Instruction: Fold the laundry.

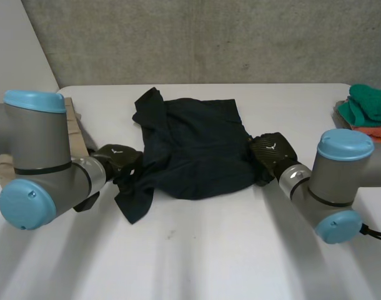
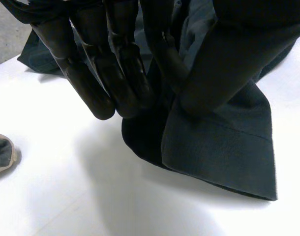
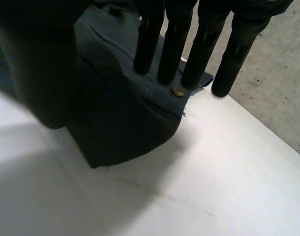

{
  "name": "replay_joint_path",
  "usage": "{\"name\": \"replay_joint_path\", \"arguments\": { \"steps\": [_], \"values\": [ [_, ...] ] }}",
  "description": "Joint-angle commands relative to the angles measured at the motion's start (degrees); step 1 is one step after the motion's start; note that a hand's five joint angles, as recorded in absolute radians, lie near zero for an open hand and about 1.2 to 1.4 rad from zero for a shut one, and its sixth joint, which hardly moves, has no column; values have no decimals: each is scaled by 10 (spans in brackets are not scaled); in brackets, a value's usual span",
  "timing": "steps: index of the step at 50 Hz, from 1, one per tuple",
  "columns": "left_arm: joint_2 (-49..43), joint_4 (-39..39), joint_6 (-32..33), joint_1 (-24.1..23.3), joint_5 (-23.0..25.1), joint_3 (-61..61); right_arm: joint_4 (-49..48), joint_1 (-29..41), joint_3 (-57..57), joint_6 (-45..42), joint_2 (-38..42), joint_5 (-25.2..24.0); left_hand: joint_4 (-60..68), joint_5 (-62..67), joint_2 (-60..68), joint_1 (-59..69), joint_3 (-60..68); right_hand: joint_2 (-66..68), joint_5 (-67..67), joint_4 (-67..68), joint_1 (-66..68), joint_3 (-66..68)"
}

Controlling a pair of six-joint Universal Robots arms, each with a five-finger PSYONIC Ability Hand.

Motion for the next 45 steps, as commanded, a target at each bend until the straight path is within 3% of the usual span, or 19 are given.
{"name": "replay_joint_path", "arguments": {
  "steps": [1,11,12,13,18,24,29,33,45],
  "values": [
    [-1,-22,4,-6,-7,19,4,5,-33,7,25,12,171,173,168,176,171,421,428,430,422,428],
    [74,-76,18,0,-4,12,43,-16,53,5,-185,-24,171,173,168,176,171,421,428,430,422,428],
    [75,-77,21,1,-2,11,53,-16,54,4,-188,-29,73,75,70,78,72,421,428,430,422,428],
    [76,-79,25,4,-1,4,69,-15,55,7,-185,-34,-135,-133,-137,-130,-135,421,428,430,422,428],
    [76,-70,25,9,-4,-25,99,-2,46,21,-177,-32,-337,-335,-339,-332,-337,421,428,430,422,428],
    [70,-50,21,4,-9,-61,104,13,41,25,-175,-8,-332,-330,-335,-327,-332,421,428,430,422,428],
    [56,-36,19,-8,-19,-78,107,16,37,38,-177,12,-248,-246,-251,-243,-248,421,428,430,422,428],
    [55,-33,16,-17,-23,-84,107,17,37,54,-184,16,-176,-174,-178,-171,-176,421,428,430,422,428],
    [-11,-10,12,-28,-44,-50,108,13,38,72,-190,17,-134,-132,-136,-129,-134,421,428,430,422,428]
  ]
}}
